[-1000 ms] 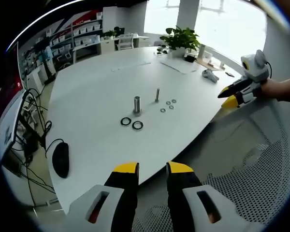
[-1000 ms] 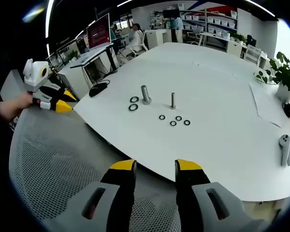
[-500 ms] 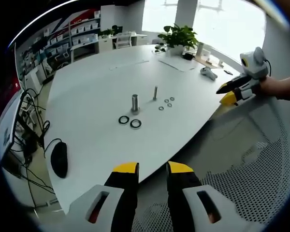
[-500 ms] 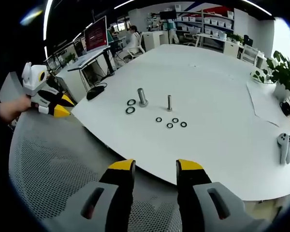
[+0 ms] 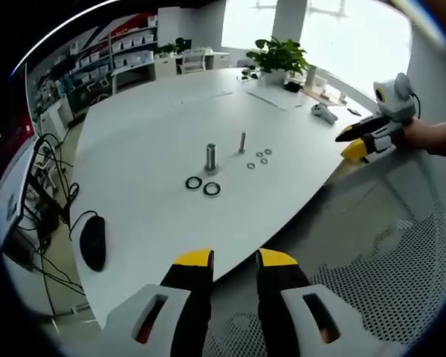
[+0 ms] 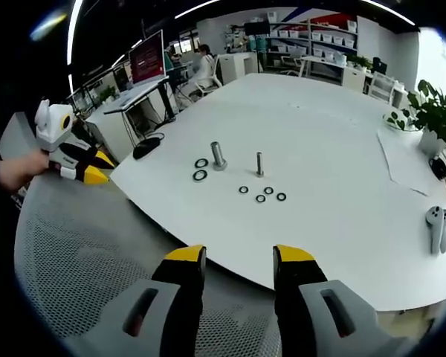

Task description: Place the washer onto the threaded stud by aligning its center hole with the stud, sliding it down to the base, and recovering from edge contact or off-axis alignment until the washer reaches the visible bottom stop.

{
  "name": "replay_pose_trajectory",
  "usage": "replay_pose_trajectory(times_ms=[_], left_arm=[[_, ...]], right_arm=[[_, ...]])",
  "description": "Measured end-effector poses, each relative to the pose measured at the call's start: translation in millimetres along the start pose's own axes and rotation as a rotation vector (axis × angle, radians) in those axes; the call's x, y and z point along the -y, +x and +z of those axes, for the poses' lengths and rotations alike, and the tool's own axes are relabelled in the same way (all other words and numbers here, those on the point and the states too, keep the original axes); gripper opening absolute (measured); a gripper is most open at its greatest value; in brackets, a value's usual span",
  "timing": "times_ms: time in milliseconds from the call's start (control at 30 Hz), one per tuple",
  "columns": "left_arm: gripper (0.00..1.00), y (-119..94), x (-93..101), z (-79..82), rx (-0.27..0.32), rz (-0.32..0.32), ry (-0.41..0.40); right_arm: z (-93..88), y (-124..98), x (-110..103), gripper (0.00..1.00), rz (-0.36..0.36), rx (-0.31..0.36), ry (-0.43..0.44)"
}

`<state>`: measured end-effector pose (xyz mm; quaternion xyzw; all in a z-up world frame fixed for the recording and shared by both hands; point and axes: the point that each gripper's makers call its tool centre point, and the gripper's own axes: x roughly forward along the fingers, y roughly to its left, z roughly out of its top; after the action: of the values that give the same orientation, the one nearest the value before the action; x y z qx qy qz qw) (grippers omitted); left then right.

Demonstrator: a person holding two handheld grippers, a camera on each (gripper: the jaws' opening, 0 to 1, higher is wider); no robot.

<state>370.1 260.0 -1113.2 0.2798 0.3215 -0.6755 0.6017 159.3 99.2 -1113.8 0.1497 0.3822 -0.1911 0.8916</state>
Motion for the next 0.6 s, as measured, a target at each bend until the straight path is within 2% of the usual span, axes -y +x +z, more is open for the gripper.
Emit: replay_pose_trajectory(times_ms=[600], left_arm=[[0.23,3,-2.9,-9.4,-0.062,0.014,0.009]], right_arm=[[17.0,-6,1,0.39,0.007,0.095,0.045]])
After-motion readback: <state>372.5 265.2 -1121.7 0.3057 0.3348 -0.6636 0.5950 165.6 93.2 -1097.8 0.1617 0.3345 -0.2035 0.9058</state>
